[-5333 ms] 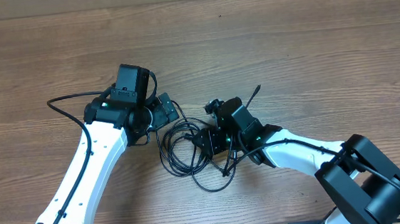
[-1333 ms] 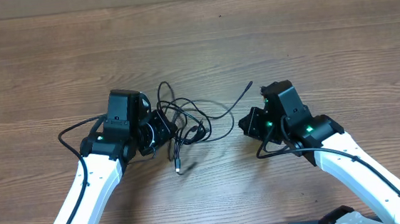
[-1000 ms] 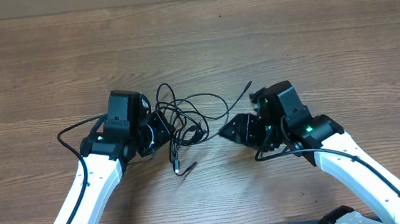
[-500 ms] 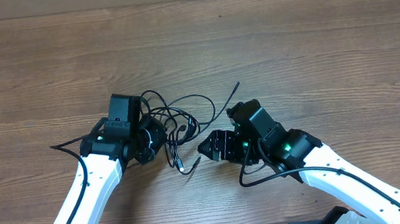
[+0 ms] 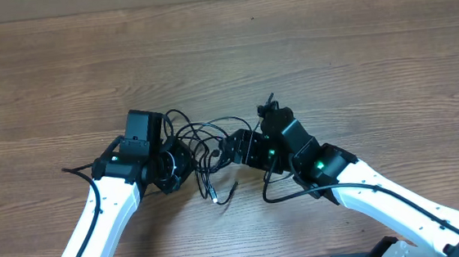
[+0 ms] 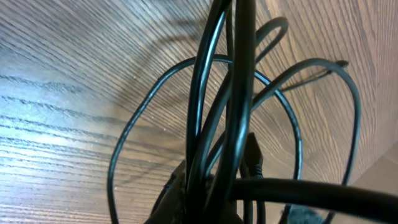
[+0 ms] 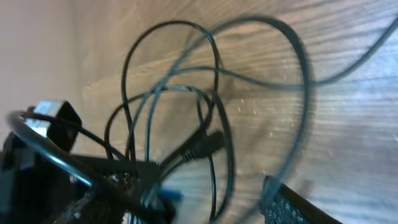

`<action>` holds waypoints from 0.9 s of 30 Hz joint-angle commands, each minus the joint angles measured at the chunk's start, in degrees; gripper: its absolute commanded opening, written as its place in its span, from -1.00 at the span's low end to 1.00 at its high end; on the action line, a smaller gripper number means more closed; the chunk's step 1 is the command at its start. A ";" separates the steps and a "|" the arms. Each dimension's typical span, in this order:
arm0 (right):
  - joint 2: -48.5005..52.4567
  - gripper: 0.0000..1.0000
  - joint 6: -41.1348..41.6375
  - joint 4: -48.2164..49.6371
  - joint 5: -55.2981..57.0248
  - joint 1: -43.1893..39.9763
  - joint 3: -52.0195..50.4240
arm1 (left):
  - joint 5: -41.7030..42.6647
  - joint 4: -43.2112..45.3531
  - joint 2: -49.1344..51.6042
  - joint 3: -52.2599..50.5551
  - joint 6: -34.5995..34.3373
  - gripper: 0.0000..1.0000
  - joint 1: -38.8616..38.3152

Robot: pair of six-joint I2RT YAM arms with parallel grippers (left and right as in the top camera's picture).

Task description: Untangle cables

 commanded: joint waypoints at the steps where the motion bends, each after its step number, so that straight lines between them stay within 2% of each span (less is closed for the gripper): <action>1: 2.23 0.22 0.26 -0.48 6.60 0.22 0.39 | 5.86 -0.11 -0.79 -0.09 4.74 -0.91 0.52; 5: 5.03 0.19 2.62 -2.60 12.04 0.20 0.39 | 9.42 0.98 -0.79 -0.09 10.99 -0.91 0.55; 9: 7.89 0.19 3.26 -2.43 12.33 0.20 0.39 | 16.37 5.14 -0.79 -0.09 18.03 -0.91 0.55; 12: 8.41 0.18 3.23 -2.93 12.35 0.20 0.39 | 16.92 7.19 -0.79 -0.09 20.81 -0.91 0.61; 16: 8.41 0.09 3.23 -6.82 12.04 0.20 0.39 | 11.63 10.27 -0.79 -0.09 21.29 -0.91 0.94; 19: 8.41 0.05 3.23 -10.12 11.56 0.20 0.39 | 1.90 10.51 -0.79 -0.09 17.05 -0.91 1.40; 21: 8.41 -0.25 3.21 -12.81 11.26 0.20 0.39 | -5.01 10.38 -0.79 -0.09 12.50 -0.91 1.73; 22: 8.41 -0.50 2.95 -14.16 11.30 0.20 0.39 | -5.88 10.45 -0.79 -0.09 11.04 -0.91 1.97; 23: 8.41 -0.61 2.71 -14.82 11.37 0.20 0.39 | -5.64 10.67 -0.79 -0.09 10.43 -0.91 2.32; 24: 8.41 -0.88 2.58 -16.00 11.76 0.20 0.39 | -5.27 10.88 -0.79 -0.09 10.40 -0.91 2.75; 27: 8.41 -0.92 2.58 -18.16 14.29 0.20 0.39 | -5.11 10.99 -0.81 -0.09 10.93 -0.91 3.67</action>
